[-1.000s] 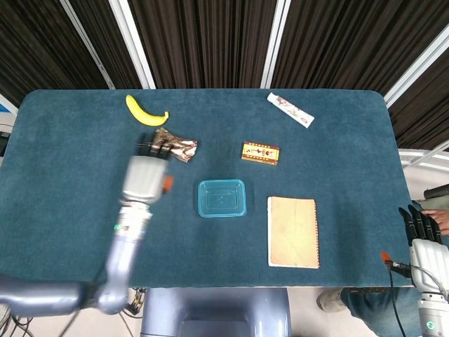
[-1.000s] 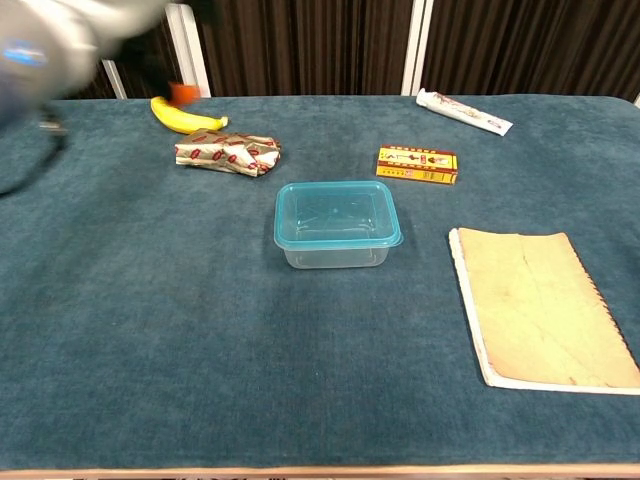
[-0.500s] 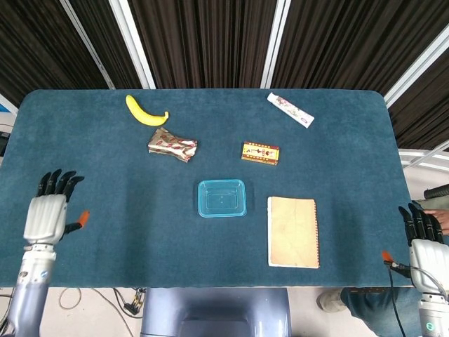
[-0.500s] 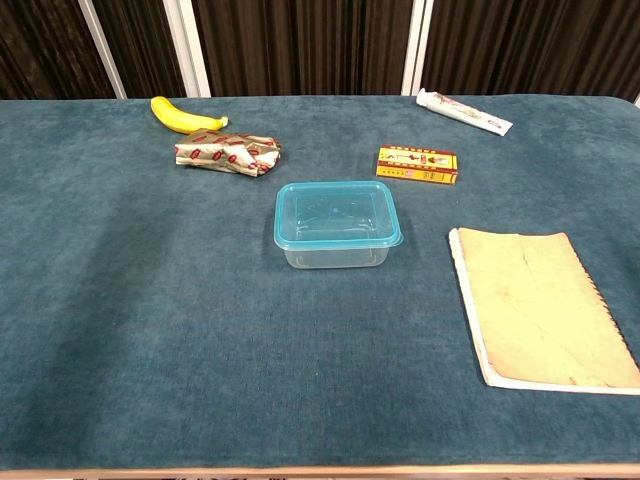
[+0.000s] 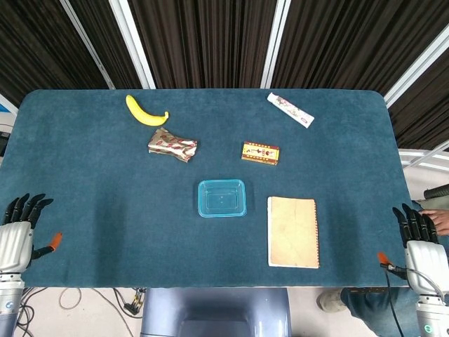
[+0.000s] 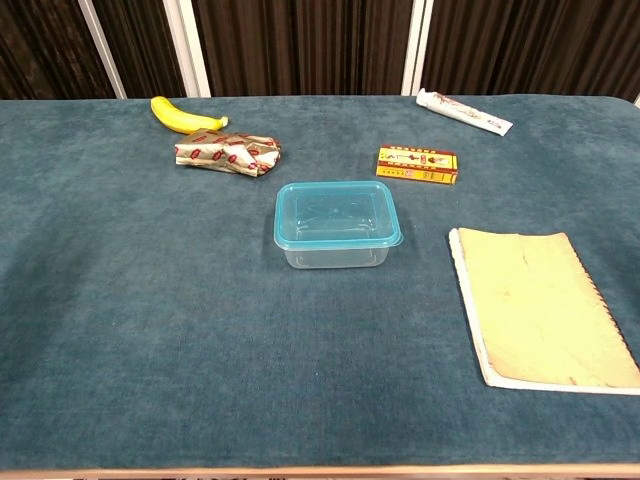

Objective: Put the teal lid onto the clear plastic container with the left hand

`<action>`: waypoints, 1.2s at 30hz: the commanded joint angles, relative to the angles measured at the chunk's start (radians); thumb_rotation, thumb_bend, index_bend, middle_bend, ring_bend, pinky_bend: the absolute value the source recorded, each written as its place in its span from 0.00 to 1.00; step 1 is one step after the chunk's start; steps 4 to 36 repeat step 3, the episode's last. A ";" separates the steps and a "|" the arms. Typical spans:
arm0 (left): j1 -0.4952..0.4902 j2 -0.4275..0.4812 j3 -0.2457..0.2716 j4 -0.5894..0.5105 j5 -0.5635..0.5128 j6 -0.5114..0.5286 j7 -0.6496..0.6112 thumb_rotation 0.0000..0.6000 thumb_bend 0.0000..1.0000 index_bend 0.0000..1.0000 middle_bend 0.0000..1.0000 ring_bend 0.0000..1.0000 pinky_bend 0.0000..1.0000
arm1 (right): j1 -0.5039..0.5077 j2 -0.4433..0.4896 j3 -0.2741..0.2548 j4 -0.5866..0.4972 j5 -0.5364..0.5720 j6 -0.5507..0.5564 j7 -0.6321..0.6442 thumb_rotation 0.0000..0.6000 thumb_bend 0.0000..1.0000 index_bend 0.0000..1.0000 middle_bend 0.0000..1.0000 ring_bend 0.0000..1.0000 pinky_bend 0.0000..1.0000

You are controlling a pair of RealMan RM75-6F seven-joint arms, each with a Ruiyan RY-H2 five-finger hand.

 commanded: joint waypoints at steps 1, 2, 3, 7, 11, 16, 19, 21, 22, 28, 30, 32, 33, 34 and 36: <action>0.005 0.011 -0.013 -0.003 -0.006 -0.021 -0.013 1.00 0.27 0.20 0.11 0.00 0.00 | -0.001 -0.003 0.001 -0.002 0.002 0.004 -0.001 1.00 0.27 0.05 0.00 0.00 0.00; 0.008 0.011 -0.018 -0.004 -0.003 -0.018 -0.019 1.00 0.27 0.20 0.11 0.00 0.00 | -0.001 -0.003 0.002 -0.002 0.002 0.004 -0.002 1.00 0.27 0.05 0.00 0.00 0.00; 0.011 0.012 -0.023 -0.002 0.000 -0.014 -0.018 1.00 0.27 0.20 0.11 0.00 0.00 | -0.001 -0.003 0.002 -0.001 0.002 0.004 -0.003 1.00 0.27 0.05 0.00 0.00 0.00; 0.011 0.012 -0.023 -0.002 0.000 -0.014 -0.018 1.00 0.27 0.20 0.11 0.00 0.00 | -0.001 -0.003 0.002 -0.001 0.002 0.004 -0.003 1.00 0.27 0.05 0.00 0.00 0.00; 0.011 0.012 -0.023 -0.002 0.000 -0.014 -0.018 1.00 0.27 0.20 0.11 0.00 0.00 | -0.001 -0.003 0.002 -0.001 0.002 0.004 -0.003 1.00 0.27 0.05 0.00 0.00 0.00; 0.011 0.012 -0.023 -0.002 0.000 -0.014 -0.018 1.00 0.27 0.20 0.11 0.00 0.00 | -0.001 -0.003 0.002 -0.001 0.002 0.004 -0.003 1.00 0.27 0.05 0.00 0.00 0.00; 0.011 0.012 -0.023 -0.002 0.000 -0.014 -0.018 1.00 0.27 0.20 0.11 0.00 0.00 | -0.001 -0.003 0.002 -0.001 0.002 0.004 -0.003 1.00 0.27 0.05 0.00 0.00 0.00; 0.011 0.012 -0.023 -0.002 0.000 -0.014 -0.018 1.00 0.27 0.20 0.11 0.00 0.00 | -0.001 -0.003 0.002 -0.001 0.002 0.004 -0.003 1.00 0.27 0.05 0.00 0.00 0.00; 0.011 0.012 -0.023 -0.002 0.000 -0.014 -0.018 1.00 0.27 0.20 0.11 0.00 0.00 | -0.001 -0.003 0.002 -0.001 0.002 0.004 -0.003 1.00 0.27 0.05 0.00 0.00 0.00; 0.011 0.012 -0.023 -0.002 0.000 -0.014 -0.018 1.00 0.27 0.20 0.11 0.00 0.00 | -0.001 -0.003 0.002 -0.001 0.002 0.004 -0.003 1.00 0.27 0.05 0.00 0.00 0.00; 0.011 0.012 -0.023 -0.002 0.000 -0.014 -0.018 1.00 0.27 0.20 0.11 0.00 0.00 | -0.001 -0.003 0.002 -0.001 0.002 0.004 -0.003 1.00 0.27 0.05 0.00 0.00 0.00; 0.011 0.012 -0.023 -0.002 0.000 -0.014 -0.018 1.00 0.27 0.20 0.11 0.00 0.00 | -0.001 -0.003 0.002 -0.001 0.002 0.004 -0.003 1.00 0.27 0.05 0.00 0.00 0.00; 0.011 0.012 -0.023 -0.002 0.000 -0.014 -0.018 1.00 0.27 0.20 0.11 0.00 0.00 | -0.001 -0.003 0.002 -0.001 0.002 0.004 -0.003 1.00 0.27 0.05 0.00 0.00 0.00; 0.011 0.012 -0.023 -0.002 0.000 -0.014 -0.018 1.00 0.27 0.20 0.11 0.00 0.00 | -0.001 -0.003 0.002 -0.001 0.002 0.004 -0.003 1.00 0.27 0.05 0.00 0.00 0.00; 0.011 0.012 -0.023 -0.002 0.000 -0.014 -0.018 1.00 0.27 0.20 0.11 0.00 0.00 | -0.001 -0.003 0.002 -0.001 0.002 0.004 -0.003 1.00 0.27 0.05 0.00 0.00 0.00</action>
